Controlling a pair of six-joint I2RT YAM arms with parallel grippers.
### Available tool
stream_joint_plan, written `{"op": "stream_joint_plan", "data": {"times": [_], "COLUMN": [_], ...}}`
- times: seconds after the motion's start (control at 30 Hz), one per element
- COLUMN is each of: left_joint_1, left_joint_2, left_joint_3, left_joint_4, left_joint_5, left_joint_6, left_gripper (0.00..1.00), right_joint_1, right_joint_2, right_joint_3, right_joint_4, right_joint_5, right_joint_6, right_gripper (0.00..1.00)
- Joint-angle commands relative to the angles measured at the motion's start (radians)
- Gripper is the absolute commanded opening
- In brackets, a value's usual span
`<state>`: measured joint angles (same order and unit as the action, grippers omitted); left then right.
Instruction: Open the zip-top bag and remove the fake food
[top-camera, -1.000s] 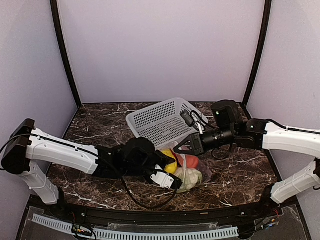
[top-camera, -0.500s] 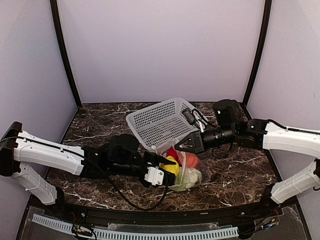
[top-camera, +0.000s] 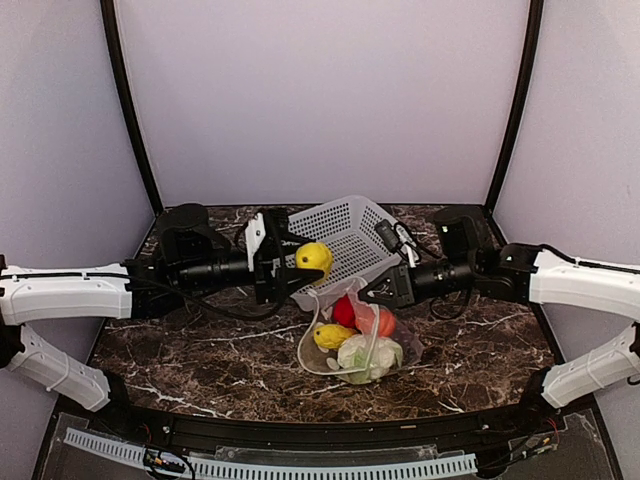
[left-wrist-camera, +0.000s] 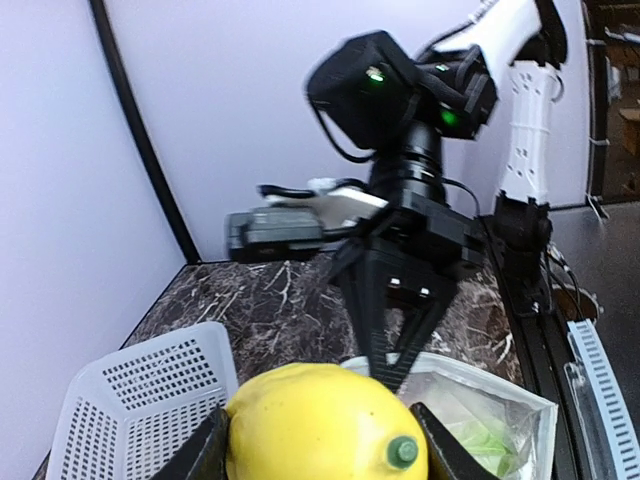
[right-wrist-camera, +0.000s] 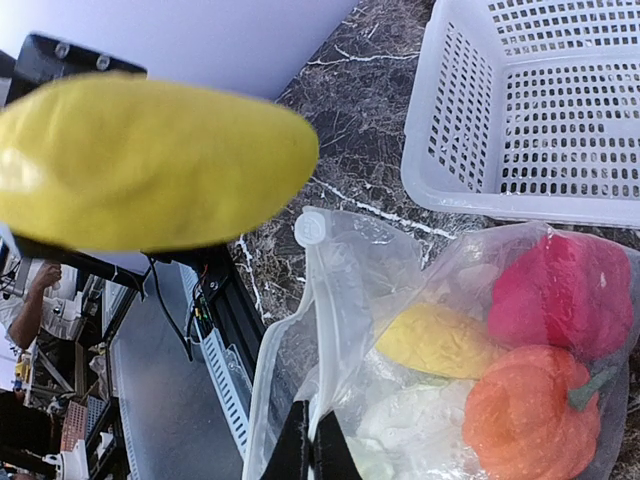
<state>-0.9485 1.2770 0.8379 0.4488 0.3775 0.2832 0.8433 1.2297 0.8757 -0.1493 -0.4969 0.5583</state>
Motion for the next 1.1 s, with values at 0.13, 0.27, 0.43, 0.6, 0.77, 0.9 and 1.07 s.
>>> {"op": "stream_joint_plan", "data": {"times": [0.13, 0.27, 0.43, 0.6, 0.77, 0.9, 1.07], "left_joint_1": [0.175, 0.239, 0.262, 0.274, 0.277, 0.298, 0.347], "left_joint_2": [0.08, 0.221, 0.438, 0.626, 0.768, 0.86, 0.922], "left_joint_3": [0.187, 0.346, 0.56, 0.712, 0.824, 0.885, 0.906], "left_joint_4": [-0.094, -0.244, -0.445, -0.55, -0.647, -0.694, -0.738], "left_joint_5": [-0.127, -0.22, -0.295, -0.33, -0.365, -0.411, -0.464], "left_joint_6": [-0.264, -0.261, -0.16, -0.134, -0.11, -0.124, -0.151], "left_gripper": [0.34, 0.33, 0.32, 0.32, 0.32, 0.32, 0.31], "right_joint_1": [-0.022, -0.027, -0.032, -0.033, -0.035, -0.035, -0.034], "right_joint_2": [-0.041, -0.05, -0.062, -0.073, -0.071, -0.083, -0.089], "right_joint_3": [-0.026, -0.029, -0.032, -0.036, -0.039, -0.044, -0.047], "right_joint_4": [0.024, 0.016, 0.008, 0.002, 0.006, 0.0, -0.002], "right_joint_5": [0.012, 0.014, 0.018, 0.022, 0.02, 0.027, 0.032], "right_joint_6": [0.005, 0.002, 0.001, 0.002, 0.004, 0.008, 0.011], "right_gripper": [0.0, 0.0, 0.0, 0.0, 0.0, 0.0, 0.0]}}
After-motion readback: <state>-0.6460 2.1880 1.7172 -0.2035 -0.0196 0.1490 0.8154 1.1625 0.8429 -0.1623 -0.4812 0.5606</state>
